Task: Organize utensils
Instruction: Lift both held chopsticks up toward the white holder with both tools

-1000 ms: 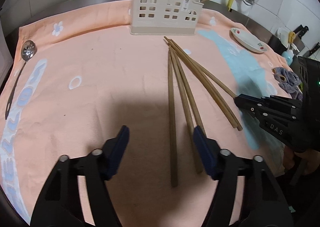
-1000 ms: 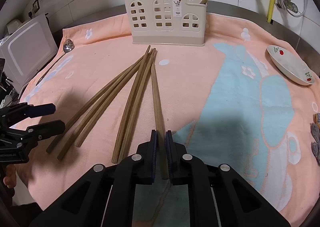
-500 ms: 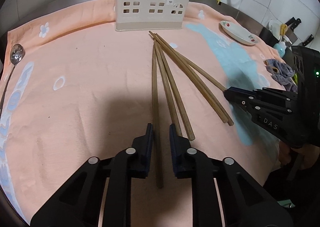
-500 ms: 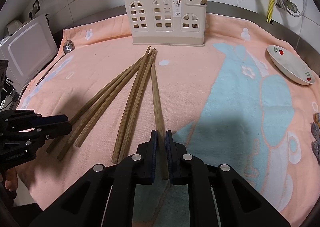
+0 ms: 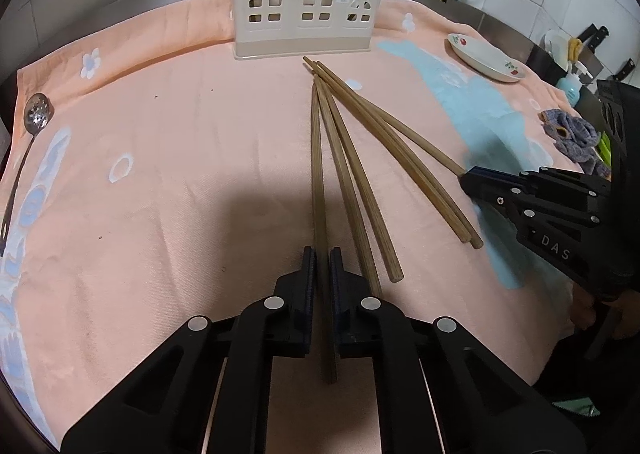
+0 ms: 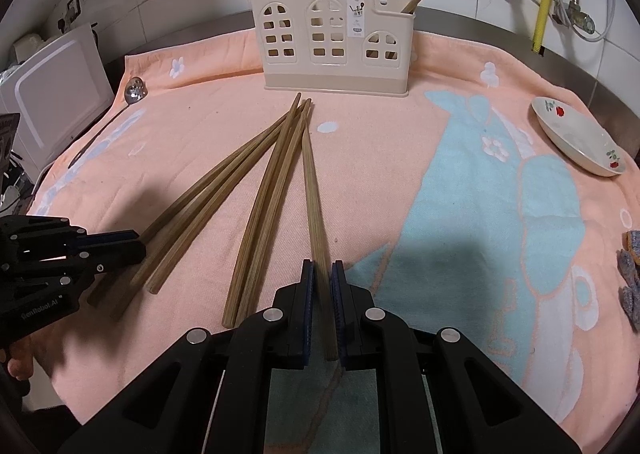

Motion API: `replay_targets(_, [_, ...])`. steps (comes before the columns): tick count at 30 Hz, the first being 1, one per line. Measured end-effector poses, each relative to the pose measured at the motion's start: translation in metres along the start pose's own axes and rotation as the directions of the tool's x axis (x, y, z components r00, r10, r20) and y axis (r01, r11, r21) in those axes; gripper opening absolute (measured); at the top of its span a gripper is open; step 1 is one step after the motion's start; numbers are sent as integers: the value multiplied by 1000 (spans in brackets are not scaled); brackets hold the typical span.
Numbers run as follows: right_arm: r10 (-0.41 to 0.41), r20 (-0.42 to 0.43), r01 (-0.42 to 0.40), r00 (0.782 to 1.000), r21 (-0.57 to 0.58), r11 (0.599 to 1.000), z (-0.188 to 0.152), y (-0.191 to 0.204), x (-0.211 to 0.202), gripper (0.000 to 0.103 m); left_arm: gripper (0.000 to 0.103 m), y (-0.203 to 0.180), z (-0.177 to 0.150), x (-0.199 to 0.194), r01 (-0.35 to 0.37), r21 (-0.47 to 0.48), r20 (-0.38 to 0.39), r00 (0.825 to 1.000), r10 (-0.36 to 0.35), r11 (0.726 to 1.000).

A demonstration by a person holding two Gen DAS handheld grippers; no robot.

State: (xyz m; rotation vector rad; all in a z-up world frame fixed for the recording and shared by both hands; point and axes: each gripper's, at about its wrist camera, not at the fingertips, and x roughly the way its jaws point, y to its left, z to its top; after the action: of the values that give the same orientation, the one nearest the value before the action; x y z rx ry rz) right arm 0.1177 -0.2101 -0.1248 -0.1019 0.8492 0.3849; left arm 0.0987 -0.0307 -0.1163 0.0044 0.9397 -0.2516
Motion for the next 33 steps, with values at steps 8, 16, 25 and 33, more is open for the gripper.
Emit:
replay_targets(8, [7,27,-8,1000,7,1000,3,0,-9,9,6,2,6,-12,-8,9,31,999,8,1000])
replay_targets(16, [14,131,-16,991,12,1000,26,-1,-42,6,6,4,25,-36,-9,28,97,995,6,1000])
replay_targets(25, [22,240,-20,971,-13,1000,64,0,-71,6,5,1,65,-60,-15,78,179,984,1,997])
replay_targets(33, [21,299,-12,954,-33,999,89,0,-85,6,6,0,98,-66,-8,109,208,978,-15,994])
